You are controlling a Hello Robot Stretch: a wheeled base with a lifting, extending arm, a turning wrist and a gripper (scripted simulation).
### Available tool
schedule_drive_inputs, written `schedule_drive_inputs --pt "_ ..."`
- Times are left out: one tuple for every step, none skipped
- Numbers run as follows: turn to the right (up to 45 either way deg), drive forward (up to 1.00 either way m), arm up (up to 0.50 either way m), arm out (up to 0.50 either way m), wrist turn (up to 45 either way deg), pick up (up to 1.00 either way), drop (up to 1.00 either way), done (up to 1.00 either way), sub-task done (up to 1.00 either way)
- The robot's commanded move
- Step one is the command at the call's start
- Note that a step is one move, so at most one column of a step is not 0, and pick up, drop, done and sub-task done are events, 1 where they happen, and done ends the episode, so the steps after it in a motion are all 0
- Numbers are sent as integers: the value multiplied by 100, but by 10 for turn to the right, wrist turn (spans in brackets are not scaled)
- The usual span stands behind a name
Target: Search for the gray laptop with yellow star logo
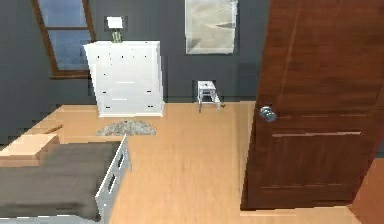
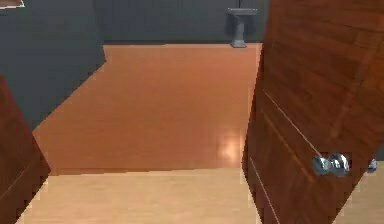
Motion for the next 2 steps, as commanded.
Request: schedule_drive_inputs --pt "450 0 0 0 0 0 0 0 0" --pt "420 0 0 0 0 0 0 0 0"
